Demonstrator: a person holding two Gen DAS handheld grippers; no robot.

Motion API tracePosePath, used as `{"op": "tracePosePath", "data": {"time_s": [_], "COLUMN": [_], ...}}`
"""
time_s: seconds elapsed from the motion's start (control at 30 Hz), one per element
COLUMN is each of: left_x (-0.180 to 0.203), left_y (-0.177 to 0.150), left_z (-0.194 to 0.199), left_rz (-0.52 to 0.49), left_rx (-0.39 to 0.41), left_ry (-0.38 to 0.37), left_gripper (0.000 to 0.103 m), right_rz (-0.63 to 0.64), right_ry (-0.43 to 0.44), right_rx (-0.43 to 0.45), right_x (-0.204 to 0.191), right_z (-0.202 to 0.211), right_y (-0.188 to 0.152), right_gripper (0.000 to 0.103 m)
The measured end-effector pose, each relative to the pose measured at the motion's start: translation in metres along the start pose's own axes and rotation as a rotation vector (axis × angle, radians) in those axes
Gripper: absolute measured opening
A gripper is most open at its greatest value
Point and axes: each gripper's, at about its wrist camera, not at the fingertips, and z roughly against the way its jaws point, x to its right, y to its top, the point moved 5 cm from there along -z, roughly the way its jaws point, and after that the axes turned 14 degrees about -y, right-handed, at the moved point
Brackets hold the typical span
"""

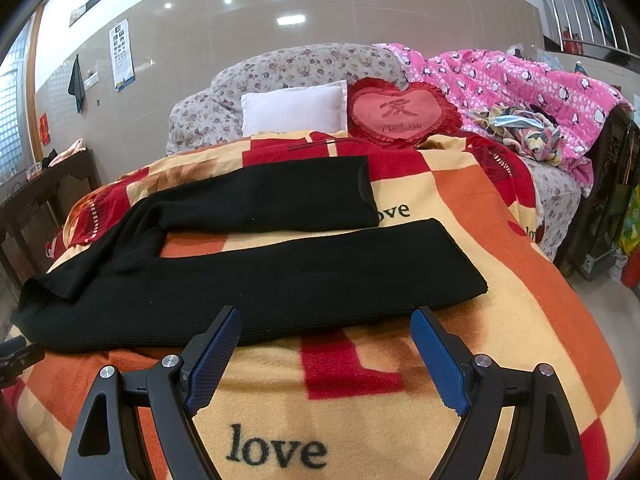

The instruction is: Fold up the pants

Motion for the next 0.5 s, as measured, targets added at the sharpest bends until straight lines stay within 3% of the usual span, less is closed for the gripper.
{"op": "tracePosePath", "data": {"time_s": [0.33, 0.5], "left_x": [-0.003, -0.046], "left_y": [0.002, 0.012], "left_z": [0.004, 0.039], "left_rz": [0.002, 0.126], "left_rx": [0.013, 0.154], "left_ry": [-0.001, -0.092], "left_gripper": [0.101, 0.101], "right_rz": [0.000, -0.004], "right_ry": [-0.004, -0.006], "right_rx": [0.000, -0.003], "right_x": [0.001, 0.001], "right_z": [0.001, 0.001], "right_y": [0.000, 0.001], "right_gripper": [0.085, 0.085]}}
